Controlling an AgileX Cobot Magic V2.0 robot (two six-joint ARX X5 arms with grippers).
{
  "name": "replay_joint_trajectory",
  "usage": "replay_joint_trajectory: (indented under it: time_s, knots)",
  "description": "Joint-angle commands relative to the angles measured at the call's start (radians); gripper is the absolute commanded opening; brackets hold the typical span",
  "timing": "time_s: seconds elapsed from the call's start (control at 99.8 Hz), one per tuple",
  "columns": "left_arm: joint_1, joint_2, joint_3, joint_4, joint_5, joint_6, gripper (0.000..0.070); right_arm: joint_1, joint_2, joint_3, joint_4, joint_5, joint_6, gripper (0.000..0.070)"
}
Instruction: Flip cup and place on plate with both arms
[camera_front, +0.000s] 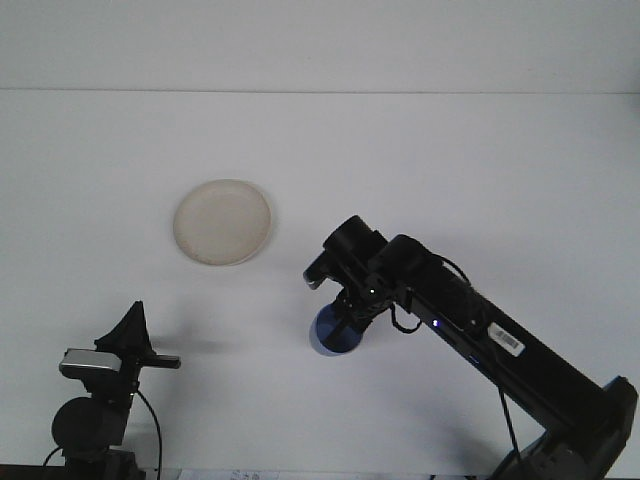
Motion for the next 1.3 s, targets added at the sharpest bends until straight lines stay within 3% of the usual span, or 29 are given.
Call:
replay_joint_trajectory:
  time_s: [0.0,0.561,0.631,0.772,0.832,1.293]
  knots:
    - [0.0,-0.001,-0.018,0.01,0.004,0.0,0.0015,0.019,0.035,0.029,-0.006,0.001,0.013,0.0]
    - [0.0,-0.001,-0.018,0.01,0.004,0.0,0.0015,0.028,0.131,0.029,-0.019,-0.003,-0.009,0.0]
    - [0.0,-0.001,-0.018,0.01,0.004,0.0,0.0015,0.028,0.131,0.029,-0.013,-0.003,-0.009,0.0067]
    - [0.0,-0.001,-0.018,0.01,0.004,0.0,0.0015,0.028,0.131,0.029,-0.007,-0.003,-0.009,0.0363]
    - [0.0,-0.001,-0.018,0.01,0.004,0.0,0.0015,0.027,0.131,0.03,-0.008,-0.003,-0.009,0.0413]
    - [0.0,-0.001,-0.018,0.01,0.004,0.0,0.0015,-0.094,0.014,0.148,-0.039,-0.003,-0.087,0.0417]
